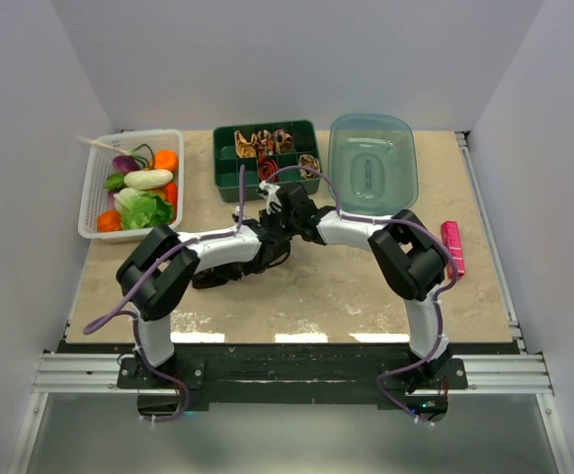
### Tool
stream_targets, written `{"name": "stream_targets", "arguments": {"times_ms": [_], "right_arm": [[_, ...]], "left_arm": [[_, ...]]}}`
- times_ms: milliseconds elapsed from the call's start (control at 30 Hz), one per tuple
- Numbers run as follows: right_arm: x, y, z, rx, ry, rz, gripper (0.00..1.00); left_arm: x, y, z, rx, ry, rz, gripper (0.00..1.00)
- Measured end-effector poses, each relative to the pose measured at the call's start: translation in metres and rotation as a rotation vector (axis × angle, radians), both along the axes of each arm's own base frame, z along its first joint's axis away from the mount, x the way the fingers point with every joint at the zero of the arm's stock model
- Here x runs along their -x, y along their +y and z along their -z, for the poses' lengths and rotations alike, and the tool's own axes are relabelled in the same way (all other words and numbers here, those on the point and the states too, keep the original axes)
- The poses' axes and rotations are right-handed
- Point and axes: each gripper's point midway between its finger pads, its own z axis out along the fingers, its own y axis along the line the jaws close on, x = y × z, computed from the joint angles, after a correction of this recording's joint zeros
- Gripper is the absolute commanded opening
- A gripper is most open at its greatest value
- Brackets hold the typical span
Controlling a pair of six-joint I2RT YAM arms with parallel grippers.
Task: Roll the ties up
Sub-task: Roll the tie at the center of the board.
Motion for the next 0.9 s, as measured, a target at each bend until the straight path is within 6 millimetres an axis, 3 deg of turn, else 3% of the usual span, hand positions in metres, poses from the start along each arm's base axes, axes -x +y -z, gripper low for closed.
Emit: {"name": "stream_targets", "arguments": {"times_ms": [100,300,333,400,433,600,733,900], "right_arm": [[0.001,-0.002,0.002,0.008,0.007,0.000,0.00],[0.003,-0.004,0.005,0.016,0.016,0.002,0.00],[0.003,-0.005,0.005,0.017,0.017,0.002,0.00],[0.003,-0.005,0.006,0.020,0.020,0.003,0.00],[0.003,-0.006,0.006,0.021,0.021,0.003,0.00],[0.002,-0.007,0.006,0.022,0.023,0.005,0.00],[-0.002,-0.009,0.002,0.014,0.014,0.014,0.00],[-0.008,-0.007,-0.018,-0.023,-0.025,0.019,0.00]], "left_arm": [[0.003,-0.008,0.006,-0.015,0.012,0.028,0.02],[0.003,-0.020,0.014,0.031,0.034,0.057,0.16],[0.003,-0.021,0.015,0.041,0.041,0.064,0.27],[0.002,-0.024,0.016,0.056,0.045,0.074,0.35],[0.002,-0.025,0.016,0.068,0.046,0.080,0.46],[-0.001,-0.044,0.013,0.192,0.030,0.091,0.61],[0.000,-0.063,0.008,0.330,0.023,0.097,0.69],[0.000,-0.077,-0.006,0.439,0.001,0.112,0.75]]}}
